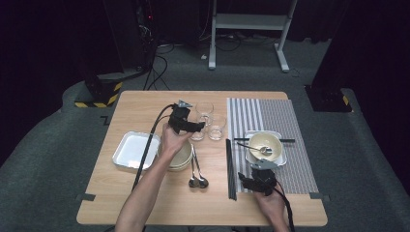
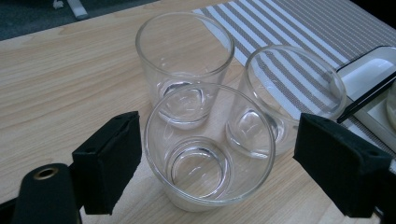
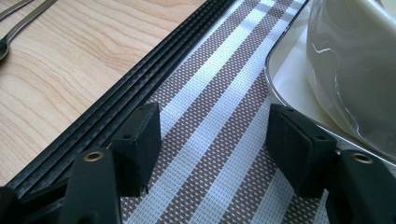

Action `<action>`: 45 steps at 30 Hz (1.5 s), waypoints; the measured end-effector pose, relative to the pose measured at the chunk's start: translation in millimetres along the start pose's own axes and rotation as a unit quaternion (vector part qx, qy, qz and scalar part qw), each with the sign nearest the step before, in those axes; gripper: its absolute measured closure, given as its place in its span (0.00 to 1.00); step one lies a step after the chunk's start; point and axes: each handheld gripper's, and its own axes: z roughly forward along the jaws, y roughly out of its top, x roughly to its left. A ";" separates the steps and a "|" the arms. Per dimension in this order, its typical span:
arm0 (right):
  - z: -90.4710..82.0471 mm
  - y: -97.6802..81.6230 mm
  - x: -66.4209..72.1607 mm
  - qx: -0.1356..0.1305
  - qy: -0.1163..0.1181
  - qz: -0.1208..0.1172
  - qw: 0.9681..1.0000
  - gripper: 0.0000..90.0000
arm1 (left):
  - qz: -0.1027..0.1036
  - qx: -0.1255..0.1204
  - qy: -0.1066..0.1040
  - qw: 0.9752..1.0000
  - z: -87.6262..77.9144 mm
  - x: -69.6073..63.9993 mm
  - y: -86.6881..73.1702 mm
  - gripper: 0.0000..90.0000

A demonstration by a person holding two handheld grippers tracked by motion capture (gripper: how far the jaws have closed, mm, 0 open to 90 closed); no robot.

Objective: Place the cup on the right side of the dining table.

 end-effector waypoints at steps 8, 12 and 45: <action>0.0 0.0 0.0 0.000 0.000 0.000 1.000 0.40 | 0.000 0.001 0.002 1.000 4.7 2.7 0.4 0.16; 0.0 0.0 0.0 0.000 0.000 0.000 1.000 0.40 | -0.002 0.003 0.002 1.000 6.6 3.2 0.4 0.16; 0.0 0.0 -0.1 0.000 0.000 0.000 1.000 0.40 | 0.018 0.038 0.011 0.999 15.0 -1.6 9.3 0.18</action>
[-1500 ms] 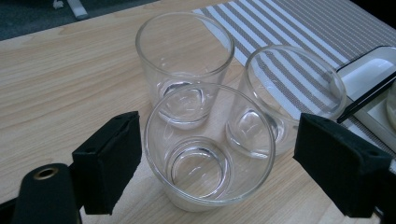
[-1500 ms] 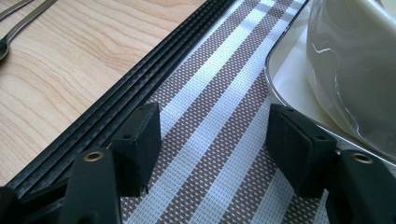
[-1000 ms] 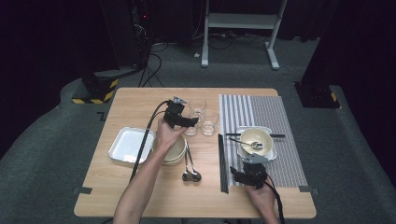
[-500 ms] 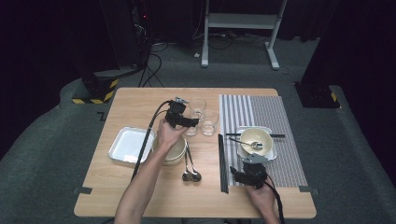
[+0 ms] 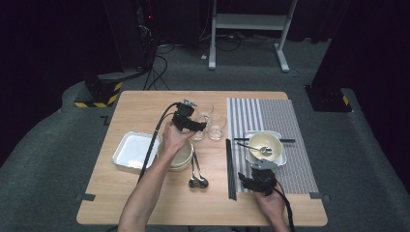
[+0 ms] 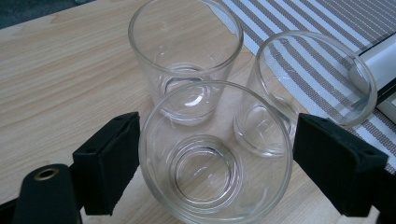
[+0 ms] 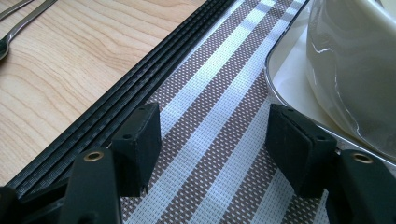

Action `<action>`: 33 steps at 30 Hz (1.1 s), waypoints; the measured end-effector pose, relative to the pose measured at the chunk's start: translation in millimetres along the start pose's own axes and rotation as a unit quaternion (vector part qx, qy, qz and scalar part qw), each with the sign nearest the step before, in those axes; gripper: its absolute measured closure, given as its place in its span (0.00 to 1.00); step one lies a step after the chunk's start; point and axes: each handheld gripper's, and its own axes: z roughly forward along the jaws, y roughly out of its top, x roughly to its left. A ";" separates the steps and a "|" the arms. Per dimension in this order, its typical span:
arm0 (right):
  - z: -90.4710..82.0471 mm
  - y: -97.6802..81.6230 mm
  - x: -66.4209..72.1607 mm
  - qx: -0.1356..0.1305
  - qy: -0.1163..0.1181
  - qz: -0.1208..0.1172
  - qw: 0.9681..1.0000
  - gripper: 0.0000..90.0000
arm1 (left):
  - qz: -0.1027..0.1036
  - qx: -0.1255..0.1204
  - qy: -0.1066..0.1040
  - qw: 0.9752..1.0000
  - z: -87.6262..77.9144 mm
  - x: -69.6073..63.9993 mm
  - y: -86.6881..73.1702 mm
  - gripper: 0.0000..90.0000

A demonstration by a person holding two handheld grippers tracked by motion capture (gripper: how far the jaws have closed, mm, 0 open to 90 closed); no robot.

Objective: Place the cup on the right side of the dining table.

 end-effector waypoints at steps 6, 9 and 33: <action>0.0 0.0 0.0 0.000 0.000 0.000 1.000 0.40 | 0.007 0.001 0.000 1.000 0.9 1.6 2.1 0.18; 0.0 0.0 0.0 0.000 0.000 0.000 1.000 0.40 | 0.015 0.004 0.001 1.000 1.9 0.3 3.8 0.18; 0.0 -0.1 0.0 0.000 0.000 0.000 1.000 0.40 | 0.029 0.024 -0.010 0.999 11.1 2.4 1.1 0.19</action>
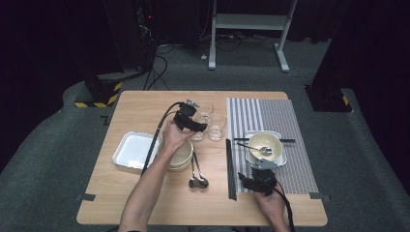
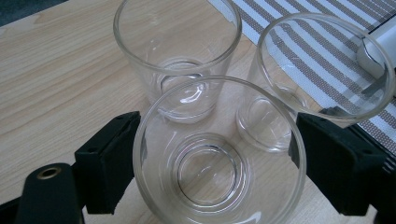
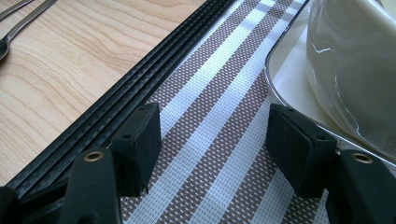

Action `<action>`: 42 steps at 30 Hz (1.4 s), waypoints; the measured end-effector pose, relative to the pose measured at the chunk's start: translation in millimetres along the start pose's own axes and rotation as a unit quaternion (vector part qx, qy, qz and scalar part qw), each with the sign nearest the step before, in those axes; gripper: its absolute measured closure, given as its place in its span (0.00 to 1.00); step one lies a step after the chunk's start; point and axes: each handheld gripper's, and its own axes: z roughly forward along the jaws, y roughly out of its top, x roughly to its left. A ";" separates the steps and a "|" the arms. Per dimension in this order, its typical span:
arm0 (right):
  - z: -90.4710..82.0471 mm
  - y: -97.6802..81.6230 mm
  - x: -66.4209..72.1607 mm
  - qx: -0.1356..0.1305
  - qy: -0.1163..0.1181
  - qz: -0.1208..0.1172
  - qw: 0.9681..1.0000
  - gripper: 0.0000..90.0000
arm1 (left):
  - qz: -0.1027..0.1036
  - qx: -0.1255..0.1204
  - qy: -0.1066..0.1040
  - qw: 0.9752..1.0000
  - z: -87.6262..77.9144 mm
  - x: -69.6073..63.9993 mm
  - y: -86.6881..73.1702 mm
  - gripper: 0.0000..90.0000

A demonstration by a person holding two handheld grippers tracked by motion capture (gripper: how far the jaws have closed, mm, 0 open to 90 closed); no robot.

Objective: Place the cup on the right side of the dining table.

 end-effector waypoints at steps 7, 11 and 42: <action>0.0 0.0 0.0 0.000 0.000 0.000 1.000 0.40 | 0.004 0.009 0.004 1.000 2.5 -1.1 0.0 0.19; 0.0 0.0 0.0 0.000 0.000 0.000 1.000 0.40 | 0.013 0.015 0.013 1.000 3.7 -2.9 0.0 0.19; 0.0 0.1 0.0 0.001 0.000 0.000 1.000 0.40 | 0.025 0.024 0.012 0.999 1.8 -2.8 0.8 0.20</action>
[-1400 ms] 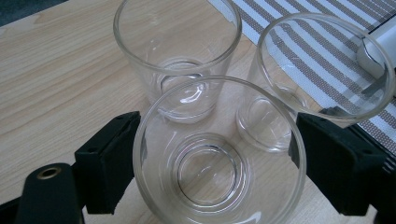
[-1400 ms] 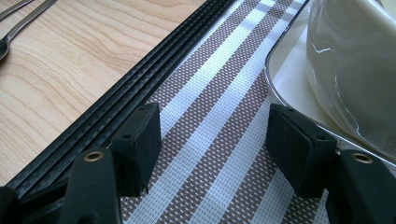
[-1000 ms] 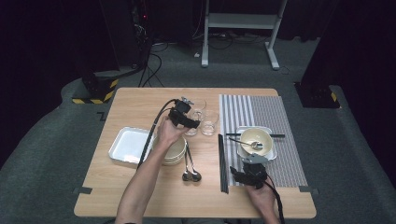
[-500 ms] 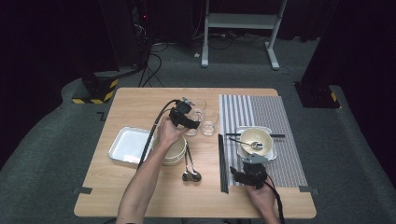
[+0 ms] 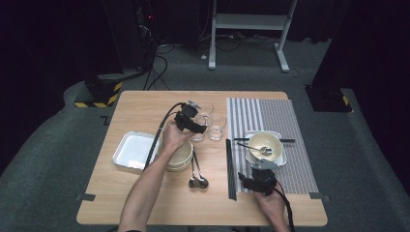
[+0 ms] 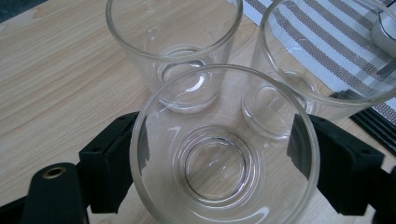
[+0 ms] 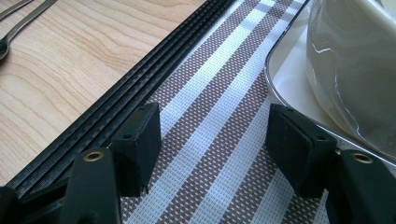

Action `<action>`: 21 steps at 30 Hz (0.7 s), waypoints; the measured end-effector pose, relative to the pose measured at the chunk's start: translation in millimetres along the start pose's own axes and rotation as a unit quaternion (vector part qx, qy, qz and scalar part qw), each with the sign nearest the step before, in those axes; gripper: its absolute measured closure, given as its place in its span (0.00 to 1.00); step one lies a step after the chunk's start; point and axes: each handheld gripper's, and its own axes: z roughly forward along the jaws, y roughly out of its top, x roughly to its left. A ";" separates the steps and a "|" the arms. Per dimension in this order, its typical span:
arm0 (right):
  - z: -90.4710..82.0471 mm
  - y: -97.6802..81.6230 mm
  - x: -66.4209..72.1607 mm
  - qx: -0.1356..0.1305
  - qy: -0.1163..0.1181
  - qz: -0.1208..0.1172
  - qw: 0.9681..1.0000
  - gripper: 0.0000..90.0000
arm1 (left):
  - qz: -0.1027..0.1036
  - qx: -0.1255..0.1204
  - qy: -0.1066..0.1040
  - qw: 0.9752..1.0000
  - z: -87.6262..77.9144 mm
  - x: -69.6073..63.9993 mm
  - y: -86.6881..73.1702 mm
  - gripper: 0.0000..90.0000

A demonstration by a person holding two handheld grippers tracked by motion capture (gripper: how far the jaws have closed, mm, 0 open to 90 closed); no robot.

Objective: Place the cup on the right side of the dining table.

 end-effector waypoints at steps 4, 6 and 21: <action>0.0 0.0 0.0 0.000 0.000 0.000 1.000 0.40 | -0.001 -0.004 -0.004 1.000 -4.2 1.9 1.1 0.20; 0.0 0.0 0.0 0.000 0.000 0.000 1.000 0.40 | -0.004 -0.006 -0.008 1.000 -7.7 2.9 1.5 0.20; -0.2 -0.3 1.7 0.000 -0.008 0.008 1.000 0.39 | 0.008 -0.022 -0.011 1.000 -27.9 -8.4 4.1 0.20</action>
